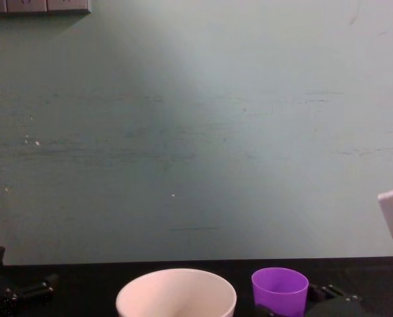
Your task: Pick up the cup and pour the mung beans from the cup into the bowl.
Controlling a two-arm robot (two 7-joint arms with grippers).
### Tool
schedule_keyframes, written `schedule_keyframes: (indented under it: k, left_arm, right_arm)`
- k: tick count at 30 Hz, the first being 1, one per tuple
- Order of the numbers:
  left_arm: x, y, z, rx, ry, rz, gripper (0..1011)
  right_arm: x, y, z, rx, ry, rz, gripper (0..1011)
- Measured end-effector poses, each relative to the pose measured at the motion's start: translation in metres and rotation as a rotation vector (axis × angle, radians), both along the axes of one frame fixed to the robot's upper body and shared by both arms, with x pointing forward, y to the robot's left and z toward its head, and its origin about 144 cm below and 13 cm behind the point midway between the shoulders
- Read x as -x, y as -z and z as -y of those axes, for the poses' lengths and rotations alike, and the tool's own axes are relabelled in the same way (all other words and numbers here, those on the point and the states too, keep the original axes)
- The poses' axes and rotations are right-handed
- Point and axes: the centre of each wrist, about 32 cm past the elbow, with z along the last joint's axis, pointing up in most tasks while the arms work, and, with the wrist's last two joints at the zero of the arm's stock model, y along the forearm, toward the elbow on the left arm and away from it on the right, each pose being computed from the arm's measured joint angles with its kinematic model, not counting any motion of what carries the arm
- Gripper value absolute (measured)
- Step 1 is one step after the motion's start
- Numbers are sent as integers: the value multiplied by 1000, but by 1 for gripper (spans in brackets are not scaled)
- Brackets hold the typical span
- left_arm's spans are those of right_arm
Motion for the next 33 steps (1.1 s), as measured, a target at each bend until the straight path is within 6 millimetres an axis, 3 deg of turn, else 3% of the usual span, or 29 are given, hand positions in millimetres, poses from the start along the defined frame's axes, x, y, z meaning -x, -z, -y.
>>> schedule_keyframes:
  k: [13,23,33]
  left_arm:
    - [0,0,0,0,0,0,1000]
    - [0,0,0,0,0,0,1000]
    - [0,0,0,0,0,0,1000]
  right_arm:
    - [-13,4,-9,-4,-3,-10,1000]
    - [-13,3,-12,-26,12,4,781]
    - [-7,-19,-11,-23,-3,31,730]
